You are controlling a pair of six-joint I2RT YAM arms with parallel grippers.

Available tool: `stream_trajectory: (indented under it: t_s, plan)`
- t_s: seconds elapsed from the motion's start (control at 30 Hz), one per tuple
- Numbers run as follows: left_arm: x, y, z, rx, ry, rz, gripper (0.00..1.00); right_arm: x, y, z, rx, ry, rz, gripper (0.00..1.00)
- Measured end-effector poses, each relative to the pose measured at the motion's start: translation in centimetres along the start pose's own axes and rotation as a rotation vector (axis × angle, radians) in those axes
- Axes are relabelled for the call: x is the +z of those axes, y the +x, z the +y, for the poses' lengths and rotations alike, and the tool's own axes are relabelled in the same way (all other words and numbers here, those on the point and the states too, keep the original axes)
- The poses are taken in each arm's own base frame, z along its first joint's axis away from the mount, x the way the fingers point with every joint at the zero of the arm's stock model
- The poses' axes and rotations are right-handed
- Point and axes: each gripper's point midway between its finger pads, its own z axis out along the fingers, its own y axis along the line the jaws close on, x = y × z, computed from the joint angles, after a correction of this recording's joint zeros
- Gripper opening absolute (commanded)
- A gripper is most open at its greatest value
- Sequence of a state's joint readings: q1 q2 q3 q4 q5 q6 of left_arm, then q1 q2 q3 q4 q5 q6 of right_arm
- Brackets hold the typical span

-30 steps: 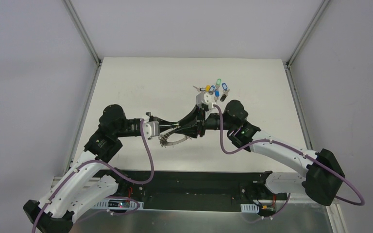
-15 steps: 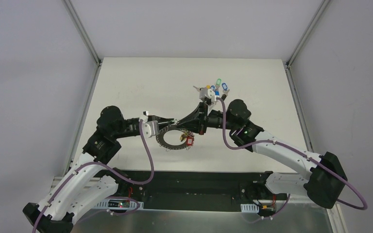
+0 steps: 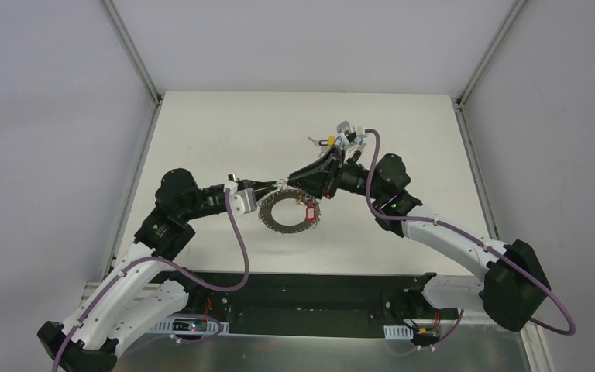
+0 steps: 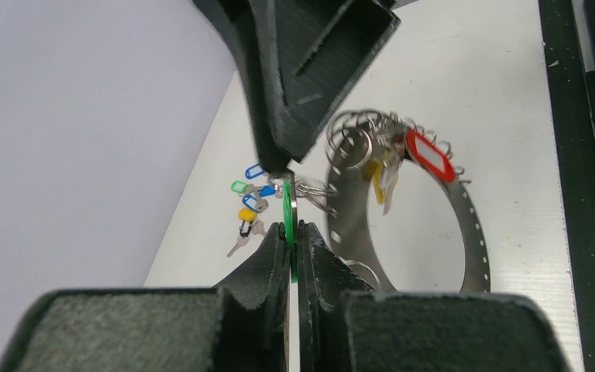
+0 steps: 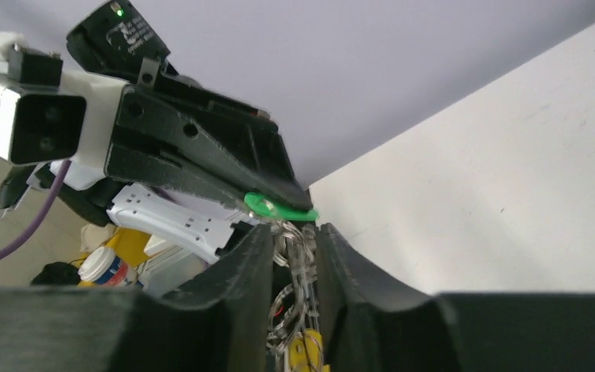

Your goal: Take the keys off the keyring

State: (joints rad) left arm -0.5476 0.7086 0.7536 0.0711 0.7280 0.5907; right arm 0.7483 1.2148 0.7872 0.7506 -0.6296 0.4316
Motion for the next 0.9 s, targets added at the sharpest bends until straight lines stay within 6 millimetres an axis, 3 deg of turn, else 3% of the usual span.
stream_trajectory:
  t_s: [0.13, 0.5, 0.67, 0.9]
  plan:
    - [0.0, 0.5, -0.9, -0.028, 0.035, 0.013, 0.0, -0.1, -1.3, 0.0, -0.069, -0.016, -0.06, 0.55]
    - [0.1, 0.5, -2.0, -0.054, 0.09, 0.001, 0.0, -2.1, 0.1, 1.2, -0.345, -0.072, 0.0, 0.56]
    - [0.1, 0.1, -2.6, -0.069, 0.122, -0.019, 0.0, -1.6, 1.5, 1.3, -0.39, -0.094, 0.04, 0.58]
    - [0.1, -0.1, -2.9, -0.075, 0.141, -0.031, 0.0, -0.6, 5.4, 2.4, -0.474, -0.135, 0.143, 0.6]
